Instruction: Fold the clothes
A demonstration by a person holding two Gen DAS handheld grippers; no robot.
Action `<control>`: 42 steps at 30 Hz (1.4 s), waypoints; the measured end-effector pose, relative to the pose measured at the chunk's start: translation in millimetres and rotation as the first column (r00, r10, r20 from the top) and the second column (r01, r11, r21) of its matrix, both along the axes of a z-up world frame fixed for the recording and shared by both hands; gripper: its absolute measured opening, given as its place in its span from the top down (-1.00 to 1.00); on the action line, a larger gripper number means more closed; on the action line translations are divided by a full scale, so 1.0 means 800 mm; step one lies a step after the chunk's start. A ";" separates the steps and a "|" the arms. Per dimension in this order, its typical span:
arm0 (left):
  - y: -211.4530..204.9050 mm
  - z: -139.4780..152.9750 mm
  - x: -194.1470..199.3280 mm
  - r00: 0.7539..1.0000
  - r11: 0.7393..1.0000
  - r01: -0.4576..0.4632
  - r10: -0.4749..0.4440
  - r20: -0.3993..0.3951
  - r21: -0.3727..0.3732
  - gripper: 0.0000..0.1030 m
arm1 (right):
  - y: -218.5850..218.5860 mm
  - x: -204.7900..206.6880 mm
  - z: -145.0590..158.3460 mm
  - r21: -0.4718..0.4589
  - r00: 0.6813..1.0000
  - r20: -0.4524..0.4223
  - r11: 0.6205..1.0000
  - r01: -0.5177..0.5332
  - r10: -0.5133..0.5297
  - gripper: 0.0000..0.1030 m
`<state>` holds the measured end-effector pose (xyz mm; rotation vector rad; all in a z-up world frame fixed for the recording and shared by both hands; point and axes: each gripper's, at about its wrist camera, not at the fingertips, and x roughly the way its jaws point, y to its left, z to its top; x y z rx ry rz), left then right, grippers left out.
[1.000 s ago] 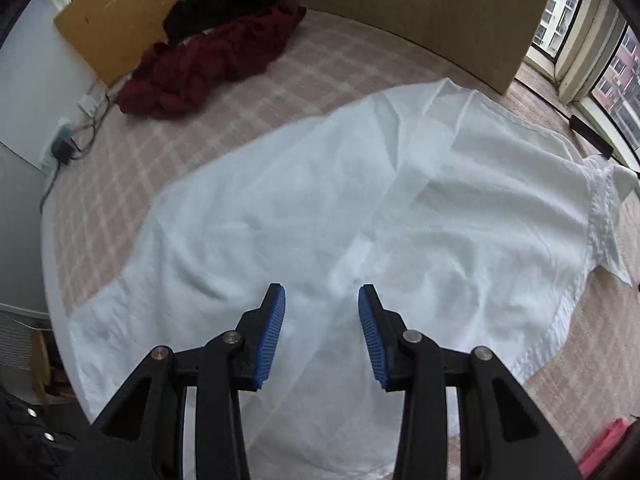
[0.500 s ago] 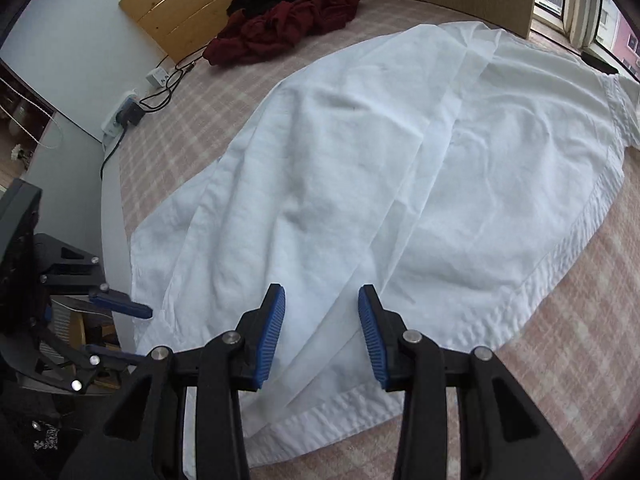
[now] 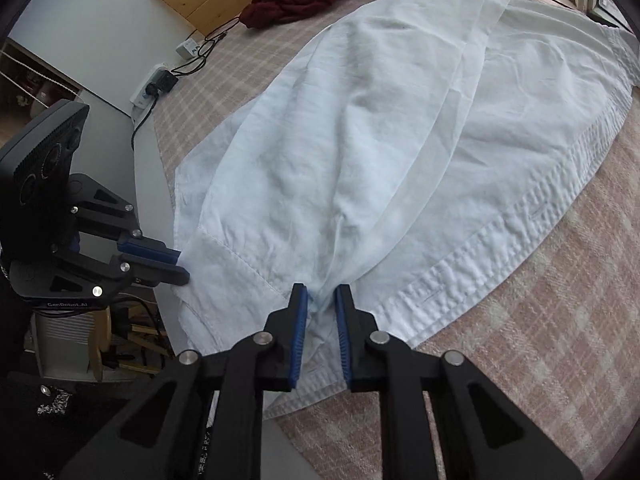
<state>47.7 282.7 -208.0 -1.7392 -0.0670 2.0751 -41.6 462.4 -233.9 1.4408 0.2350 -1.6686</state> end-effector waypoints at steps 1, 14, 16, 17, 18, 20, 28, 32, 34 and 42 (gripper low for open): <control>0.000 0.002 0.002 1.000 1.000 0.003 -0.003 -0.004 -0.006 0.94 | 0.001 0.002 0.005 -0.010 1.000 -0.007 1.000 -0.012 0.011 0.89; 0.000 -0.029 0.009 0.999 0.998 0.014 -0.012 0.039 -0.054 0.94 | 0.013 0.016 0.015 0.120 0.997 -0.075 0.993 -0.022 0.031 0.88; -0.001 -0.023 0.010 0.999 0.999 0.011 -0.010 0.031 -0.042 0.95 | 0.023 0.010 0.032 0.076 0.993 -0.114 0.997 0.020 -0.011 0.85; -0.001 -0.016 0.010 1.000 0.999 0.014 -0.013 0.020 -0.043 0.95 | 0.028 0.007 0.044 0.038 0.989 -0.141 0.998 0.041 -0.035 0.72; -0.002 -0.009 0.011 1.000 0.999 0.017 -0.016 0.009 -0.044 0.95 | 0.031 0.003 0.056 0.007 0.984 -0.169 0.998 0.055 -0.053 0.62; -0.001 0.006 0.011 0.999 0.999 0.030 -0.031 -0.012 -0.021 0.95 | 0.019 -0.004 0.073 -0.044 0.975 -0.216 0.998 0.044 -0.053 0.25; -0.048 0.004 -0.056 0.997 0.989 -0.025 0.014 -0.070 -0.148 0.91 | -0.049 -0.045 0.045 -0.072 0.994 -0.090 0.996 0.058 -0.065 0.33; -0.069 -0.012 -0.123 0.998 0.999 -0.041 0.040 -0.055 -0.019 0.91 | -0.059 -0.036 0.031 -0.085 0.998 -0.031 0.995 0.059 -0.062 0.56; -0.068 -0.028 -0.152 0.998 0.999 -0.039 0.040 -0.047 0.027 0.91 | -0.060 -0.030 0.017 -0.044 0.998 -0.031 0.998 0.054 -0.055 0.64; -0.125 -0.028 -0.186 0.977 0.972 -0.203 0.193 -0.092 -0.118 0.79 | -0.048 -0.024 -0.004 -0.046 0.997 0.025 0.996 0.072 -0.071 0.73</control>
